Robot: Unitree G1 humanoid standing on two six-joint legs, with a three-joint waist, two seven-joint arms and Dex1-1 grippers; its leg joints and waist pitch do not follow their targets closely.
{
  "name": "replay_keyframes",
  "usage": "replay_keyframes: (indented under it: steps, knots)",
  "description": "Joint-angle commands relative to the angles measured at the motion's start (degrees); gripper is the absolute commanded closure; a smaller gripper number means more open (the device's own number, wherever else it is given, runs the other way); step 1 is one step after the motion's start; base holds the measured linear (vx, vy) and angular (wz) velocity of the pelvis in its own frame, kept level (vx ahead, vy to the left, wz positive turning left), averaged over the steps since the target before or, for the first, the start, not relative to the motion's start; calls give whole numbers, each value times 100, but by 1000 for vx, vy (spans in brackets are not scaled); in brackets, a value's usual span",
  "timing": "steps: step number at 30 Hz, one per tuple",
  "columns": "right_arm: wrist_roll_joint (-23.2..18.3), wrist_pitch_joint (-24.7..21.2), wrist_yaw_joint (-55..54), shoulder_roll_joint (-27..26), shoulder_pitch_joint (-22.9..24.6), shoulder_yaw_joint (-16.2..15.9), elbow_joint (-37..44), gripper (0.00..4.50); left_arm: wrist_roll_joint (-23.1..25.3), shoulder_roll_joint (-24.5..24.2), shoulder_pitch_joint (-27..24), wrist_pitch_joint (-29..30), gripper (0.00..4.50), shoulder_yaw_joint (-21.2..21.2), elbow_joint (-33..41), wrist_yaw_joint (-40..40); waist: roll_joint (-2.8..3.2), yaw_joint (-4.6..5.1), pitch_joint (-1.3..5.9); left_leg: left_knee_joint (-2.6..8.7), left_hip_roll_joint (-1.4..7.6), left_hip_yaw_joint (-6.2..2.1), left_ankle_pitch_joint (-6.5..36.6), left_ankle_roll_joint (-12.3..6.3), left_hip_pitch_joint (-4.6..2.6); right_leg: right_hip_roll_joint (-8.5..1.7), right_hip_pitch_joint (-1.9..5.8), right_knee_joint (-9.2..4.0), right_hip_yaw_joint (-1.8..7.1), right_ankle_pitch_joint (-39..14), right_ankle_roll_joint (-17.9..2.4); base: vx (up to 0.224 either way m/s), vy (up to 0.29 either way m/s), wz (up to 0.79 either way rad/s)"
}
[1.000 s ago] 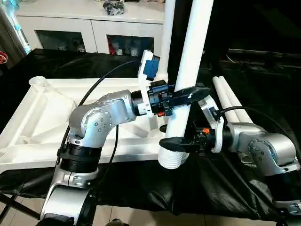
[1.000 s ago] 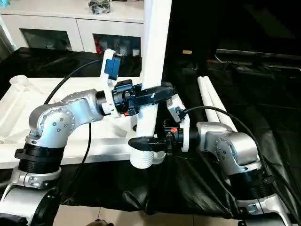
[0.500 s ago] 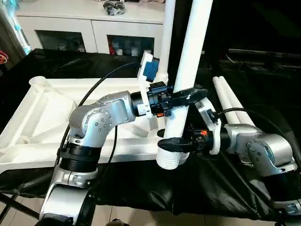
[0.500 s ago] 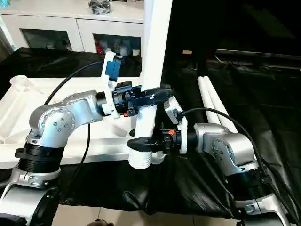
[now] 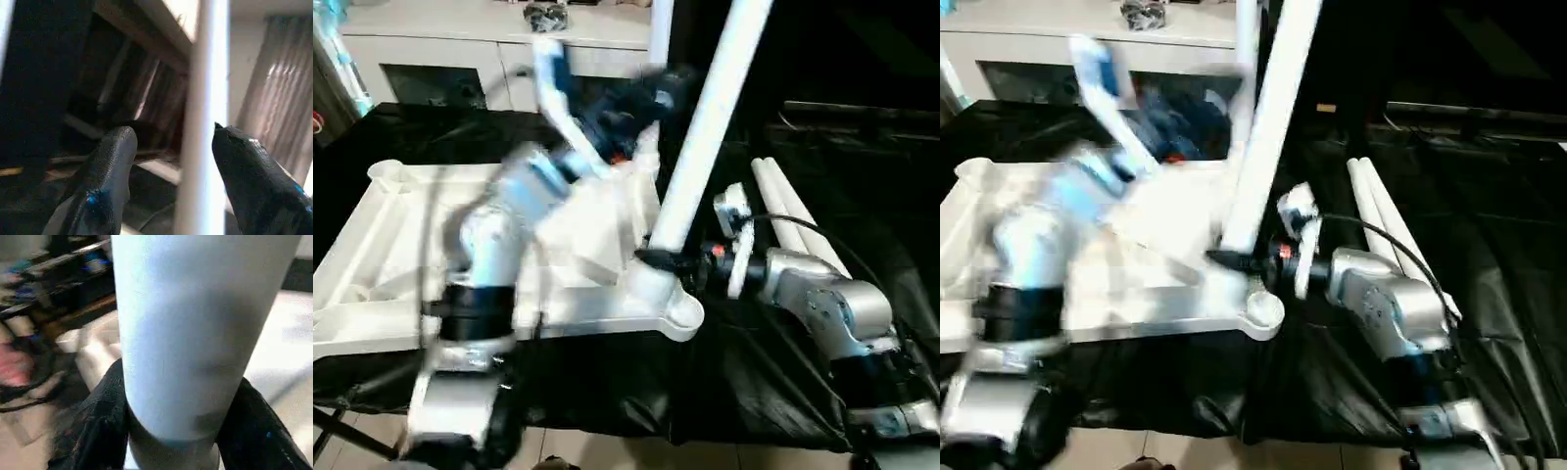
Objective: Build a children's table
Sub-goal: Pick table leg
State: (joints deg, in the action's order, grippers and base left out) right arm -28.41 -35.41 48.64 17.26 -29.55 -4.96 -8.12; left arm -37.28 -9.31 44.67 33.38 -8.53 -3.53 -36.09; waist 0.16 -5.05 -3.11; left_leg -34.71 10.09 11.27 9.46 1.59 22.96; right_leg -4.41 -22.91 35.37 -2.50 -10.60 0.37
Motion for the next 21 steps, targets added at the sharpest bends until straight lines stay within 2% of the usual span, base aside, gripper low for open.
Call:
replay_keyframes:
  steps: [1,2,3,4,6,7,8,9,10,13,14,15,16,17,18,21]
  knots:
    - [276,193,-291,72,-68,40,4,259,470,-401,-319,-54,156,385,139,-384,-104,-20,429,372,271,-134,730,-14,-179,-350,247,-355,194,-942,-1097,0,0,0]
    - [326,205,-358,83,-64,50,3,260,617,-570,-447,-81,156,568,184,-565,-38,-16,428,384,278,-143,673,-8,-173,-348,240,-344,198,-910,-1050,0,0,0]
    - [359,204,-435,89,-57,90,3,260,831,-774,-607,-167,156,827,215,-772,-44,-4,432,380,271,-127,667,12,-188,-328,228,-344,199,-829,-1044,0,0,0]
    - [365,198,-494,96,-43,140,16,260,1055,-933,-737,-308,156,1067,219,-900,31,-10,431,384,271,-143,675,38,-190,-335,225,-340,202,-812,-1048,0,0,0]
    - [389,170,-596,171,46,238,119,260,1529,-1295,-1097,-605,156,1687,224,-1234,58,-9,440,398,282,-130,847,114,-229,-315,197,-339,205,-733,-1038,0,0,0]
    - [403,180,-637,204,88,272,164,260,1715,-1419,-1234,-766,156,1932,210,-1341,111,-29,445,404,289,-150,872,140,-238,-321,193,-348,202,-692,-1035,0,0,0]
    - [403,180,-637,204,88,272,164,260,1715,-1419,-1234,-766,156,1932,210,-1341,65,-8,439,416,284,-139,935,183,-217,-314,215,-339,205,-625,-1032,0,0,0]
    - [405,129,-657,301,168,322,310,260,1877,-1633,-1500,-932,156,2367,166,-1733,155,-11,437,420,279,-144,1018,246,-239,-315,198,-352,208,-620,-1050,0,0,0]
    - [430,117,-646,356,200,321,348,260,1989,-1698,-1586,-1081,156,2560,17,-1938,82,17,426,426,276,-127,1093,248,-232,-303,203,-376,212,-672,-1040,0,0,0]
    - [473,79,-618,468,242,306,403,260,2249,-1704,-1635,-1316,156,2807,-305,-2073,48,40,416,434,267,-126,1258,293,-219,-325,220,-378,225,-900,-1060,0,0,0]
    - [473,79,-618,468,242,306,403,260,2249,-1704,-1635,-1316,156,2807,-305,-2073,50,49,403,438,268,-129,1371,308,-220,-338,222,-403,233,-1112,-1031,0,0,0]
    - [434,19,-554,513,273,285,473,260,2545,-1730,-1641,-1601,156,2994,-604,-2142,93,52,404,436,264,-142,1440,317,-221,-350,217,-416,236,-1253,-1017,0,0,0]
    - [432,16,-552,514,275,283,478,260,2559,-1733,-1643,-1617,156,3003,-615,-2148,66,73,387,450,262,-144,1496,303,-210,-338,217,-452,235,-1356,-966,0,0,0]
    - [467,32,-561,524,289,247,500,260,2627,-1735,-1645,-1623,156,3046,-760,-2151,67,107,394,451,263,-150,1592,334,-223,-344,215,-448,235,-1505,-928,0,0,0]
    - [493,52,-578,518,295,225,503,260,2713,-1746,-1643,-1717,174,3078,-880,-2148,92,112,399,446,261,-156,1592,344,-223,-351,215,-439,235,-1507,-950,0,0,0]
    - [483,53,-630,475,316,228,538,260,2814,-1797,-1612,-1791,195,3153,-1127,-2218,88,164,401,447,261,-161,1587,325,-212,-341,211,-440,230,-1464,-1016,0,0,0]
